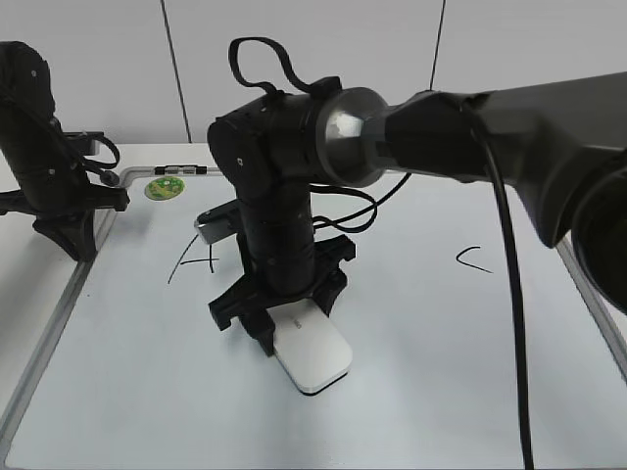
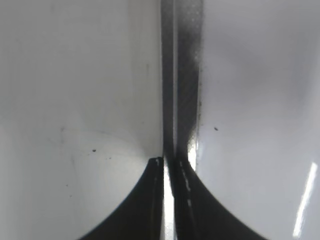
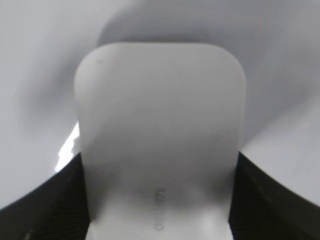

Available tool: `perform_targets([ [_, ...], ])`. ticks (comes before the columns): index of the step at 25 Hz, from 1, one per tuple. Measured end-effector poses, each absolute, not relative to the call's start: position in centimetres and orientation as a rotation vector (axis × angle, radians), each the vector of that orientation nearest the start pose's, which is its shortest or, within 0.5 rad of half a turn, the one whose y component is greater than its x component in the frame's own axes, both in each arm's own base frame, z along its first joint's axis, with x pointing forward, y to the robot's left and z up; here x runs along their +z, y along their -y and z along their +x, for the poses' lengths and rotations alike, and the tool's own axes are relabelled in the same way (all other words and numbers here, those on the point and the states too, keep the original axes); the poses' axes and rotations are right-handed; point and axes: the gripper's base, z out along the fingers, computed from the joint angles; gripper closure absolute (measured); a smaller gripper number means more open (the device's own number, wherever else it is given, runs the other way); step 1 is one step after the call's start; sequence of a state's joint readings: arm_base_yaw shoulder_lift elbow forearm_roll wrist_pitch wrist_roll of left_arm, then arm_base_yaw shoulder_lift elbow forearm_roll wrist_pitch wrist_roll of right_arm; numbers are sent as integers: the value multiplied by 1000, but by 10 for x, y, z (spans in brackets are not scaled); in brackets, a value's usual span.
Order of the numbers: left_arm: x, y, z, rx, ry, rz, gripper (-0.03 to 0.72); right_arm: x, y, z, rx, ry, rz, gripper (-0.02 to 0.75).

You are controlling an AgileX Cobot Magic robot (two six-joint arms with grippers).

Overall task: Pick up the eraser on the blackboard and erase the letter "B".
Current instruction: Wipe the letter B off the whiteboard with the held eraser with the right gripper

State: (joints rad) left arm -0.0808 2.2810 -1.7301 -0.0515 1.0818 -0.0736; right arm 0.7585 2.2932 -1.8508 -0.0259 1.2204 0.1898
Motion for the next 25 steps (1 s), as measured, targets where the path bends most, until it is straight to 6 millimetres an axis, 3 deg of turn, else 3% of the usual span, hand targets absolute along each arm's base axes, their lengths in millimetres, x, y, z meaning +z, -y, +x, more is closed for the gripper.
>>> perform_targets([
  [14, 129, 40, 448, -74, -3119, -26, 666, 153, -243, 388, -193, -3018, -655, 219],
  [18, 129, 40, 448, -74, -3119, -26, 666, 153, -236, 393, -217, -3019, -612, 219],
  [22, 129, 40, 448, -74, -3119, -26, 666, 167, -232, 395, -229, -2987, -558, 219],
  [25, 129, 40, 448, -74, -3119, -26, 666, 198, -216, 399, -199, -2939, -473, 219],
])
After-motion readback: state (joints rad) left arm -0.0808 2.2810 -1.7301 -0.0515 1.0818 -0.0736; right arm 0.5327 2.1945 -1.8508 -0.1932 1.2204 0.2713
